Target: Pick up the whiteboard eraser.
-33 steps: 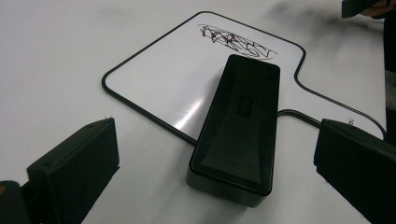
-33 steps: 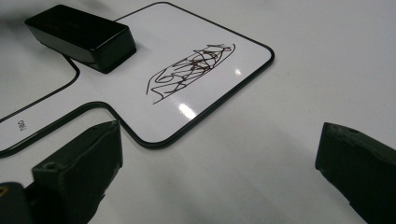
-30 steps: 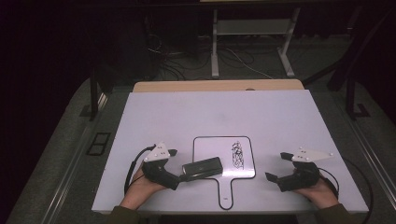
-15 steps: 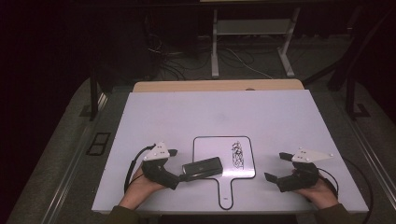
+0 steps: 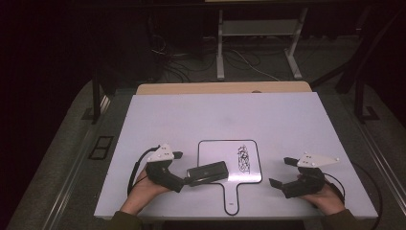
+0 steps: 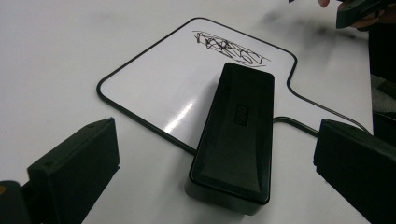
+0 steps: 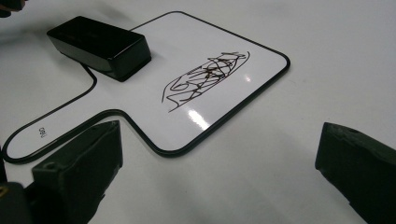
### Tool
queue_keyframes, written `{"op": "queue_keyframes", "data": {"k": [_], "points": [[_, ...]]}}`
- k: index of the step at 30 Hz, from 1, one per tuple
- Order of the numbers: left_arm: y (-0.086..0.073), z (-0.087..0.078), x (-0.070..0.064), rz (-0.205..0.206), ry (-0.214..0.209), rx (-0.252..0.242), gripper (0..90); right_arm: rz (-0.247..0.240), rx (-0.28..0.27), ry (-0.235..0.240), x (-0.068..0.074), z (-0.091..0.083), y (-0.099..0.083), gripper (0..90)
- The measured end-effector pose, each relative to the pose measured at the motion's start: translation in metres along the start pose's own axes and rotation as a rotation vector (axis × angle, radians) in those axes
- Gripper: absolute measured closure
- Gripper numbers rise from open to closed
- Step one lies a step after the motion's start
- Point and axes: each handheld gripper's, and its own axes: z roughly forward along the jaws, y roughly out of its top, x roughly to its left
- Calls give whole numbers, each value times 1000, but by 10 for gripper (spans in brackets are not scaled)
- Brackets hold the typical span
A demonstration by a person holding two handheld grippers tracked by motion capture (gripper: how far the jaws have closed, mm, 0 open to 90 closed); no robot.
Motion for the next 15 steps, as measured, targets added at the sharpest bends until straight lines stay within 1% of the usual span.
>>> {"op": "queue_keyframes", "data": {"k": [9,15], "points": [[6,1,1,5,-16,-3,0,-3,-3,3,1,1,0,0],[7,2,2,4,-18,-3,0,-5,-2,3,1,2,0,0]]}}
